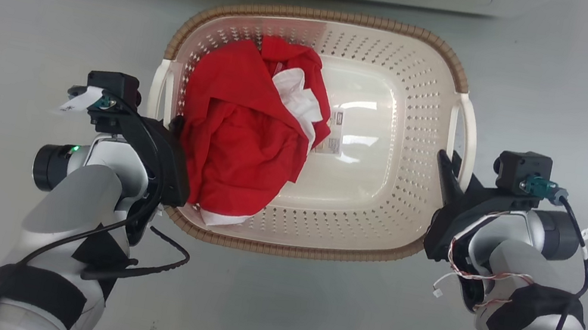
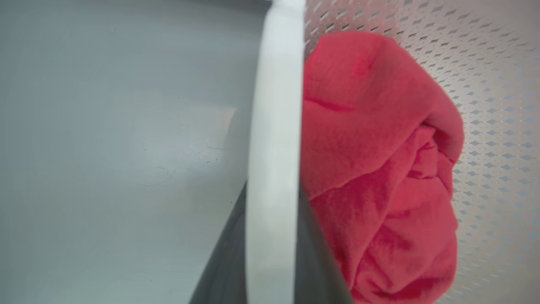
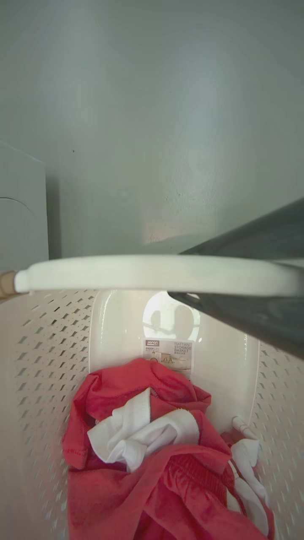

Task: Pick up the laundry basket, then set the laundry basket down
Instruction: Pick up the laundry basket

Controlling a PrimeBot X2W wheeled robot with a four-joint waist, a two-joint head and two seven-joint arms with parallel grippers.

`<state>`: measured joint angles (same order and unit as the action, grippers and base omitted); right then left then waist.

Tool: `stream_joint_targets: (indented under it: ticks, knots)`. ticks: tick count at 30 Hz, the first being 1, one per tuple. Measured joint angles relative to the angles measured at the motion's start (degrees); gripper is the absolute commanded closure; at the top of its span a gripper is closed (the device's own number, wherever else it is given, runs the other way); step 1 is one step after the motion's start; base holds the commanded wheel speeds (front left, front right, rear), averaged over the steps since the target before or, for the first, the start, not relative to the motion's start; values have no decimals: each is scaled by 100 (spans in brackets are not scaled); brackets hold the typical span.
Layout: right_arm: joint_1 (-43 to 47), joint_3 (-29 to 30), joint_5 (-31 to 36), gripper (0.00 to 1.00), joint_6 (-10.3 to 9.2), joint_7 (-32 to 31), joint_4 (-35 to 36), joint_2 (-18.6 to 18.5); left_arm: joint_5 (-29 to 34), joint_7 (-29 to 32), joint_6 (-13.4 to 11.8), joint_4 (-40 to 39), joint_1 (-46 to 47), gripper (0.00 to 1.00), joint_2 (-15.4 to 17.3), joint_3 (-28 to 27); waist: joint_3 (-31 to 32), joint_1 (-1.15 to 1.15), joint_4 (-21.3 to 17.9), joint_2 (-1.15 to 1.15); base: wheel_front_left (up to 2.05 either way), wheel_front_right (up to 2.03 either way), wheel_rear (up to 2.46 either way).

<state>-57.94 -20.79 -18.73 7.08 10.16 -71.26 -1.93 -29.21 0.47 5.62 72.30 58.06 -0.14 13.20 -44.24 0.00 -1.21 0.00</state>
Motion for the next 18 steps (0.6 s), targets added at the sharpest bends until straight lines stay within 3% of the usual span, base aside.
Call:
stream_joint_targets:
  ticks: [18]
  knots:
    - [606,40,-254,100,58,-483,-174,59,-278,649,46,147,-523,100,-57,21,1151,-1,5,0,0,0,0]
